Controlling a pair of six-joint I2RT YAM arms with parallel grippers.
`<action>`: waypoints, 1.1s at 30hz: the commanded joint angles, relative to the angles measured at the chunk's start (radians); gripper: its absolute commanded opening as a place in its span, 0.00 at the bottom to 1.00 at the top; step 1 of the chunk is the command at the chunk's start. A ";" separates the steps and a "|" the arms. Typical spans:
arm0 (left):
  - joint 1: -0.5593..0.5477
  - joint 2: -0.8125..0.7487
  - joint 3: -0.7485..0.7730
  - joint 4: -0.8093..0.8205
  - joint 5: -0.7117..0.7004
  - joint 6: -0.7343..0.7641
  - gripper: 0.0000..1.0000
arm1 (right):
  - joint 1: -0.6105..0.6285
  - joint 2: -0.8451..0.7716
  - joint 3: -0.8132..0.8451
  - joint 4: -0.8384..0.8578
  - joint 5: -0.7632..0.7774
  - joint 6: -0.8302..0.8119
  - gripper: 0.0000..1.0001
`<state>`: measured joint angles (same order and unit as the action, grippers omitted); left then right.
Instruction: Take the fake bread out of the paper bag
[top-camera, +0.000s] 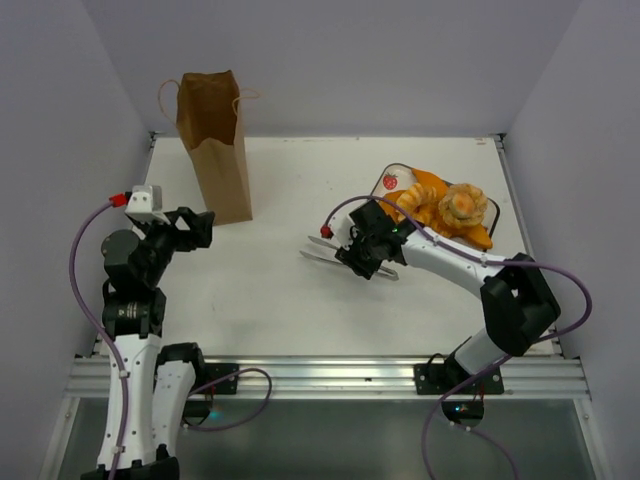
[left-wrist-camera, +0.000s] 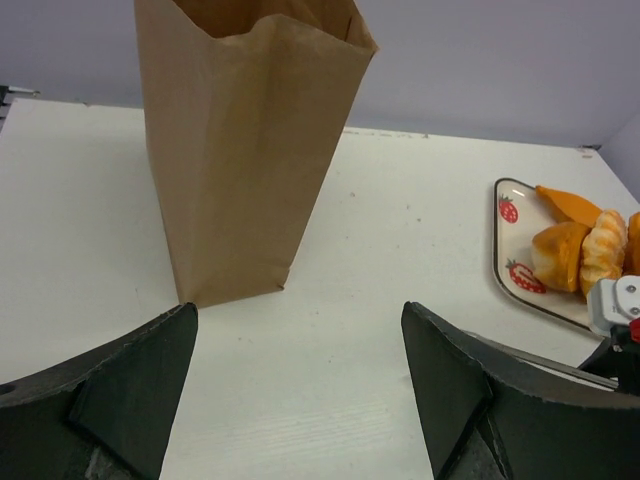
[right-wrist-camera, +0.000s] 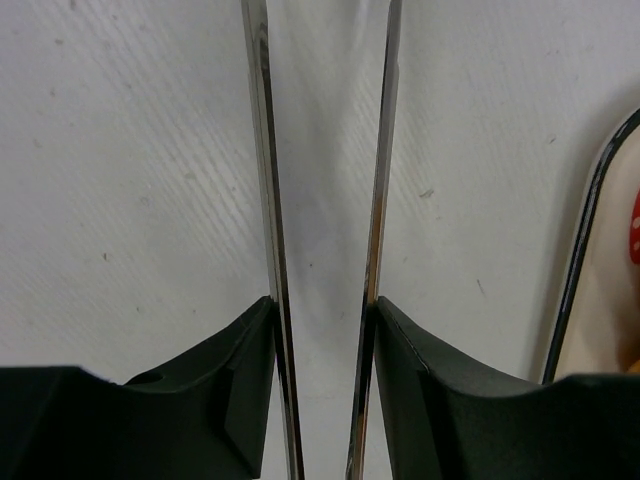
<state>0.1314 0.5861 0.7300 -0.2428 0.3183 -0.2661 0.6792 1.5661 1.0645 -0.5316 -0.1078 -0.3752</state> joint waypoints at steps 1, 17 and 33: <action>-0.024 -0.028 -0.014 0.042 -0.001 0.051 0.87 | -0.006 0.023 -0.057 0.004 0.065 -0.048 0.45; -0.082 -0.084 -0.076 0.040 -0.044 0.087 0.92 | -0.128 -0.023 -0.074 -0.151 -0.067 -0.122 0.99; -0.099 -0.137 -0.176 0.076 0.071 0.067 0.93 | -0.170 -0.414 0.175 -0.314 0.054 0.117 0.99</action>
<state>0.0414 0.4671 0.5915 -0.2203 0.3500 -0.1986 0.5316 1.1934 1.2442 -0.7979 -0.1303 -0.3527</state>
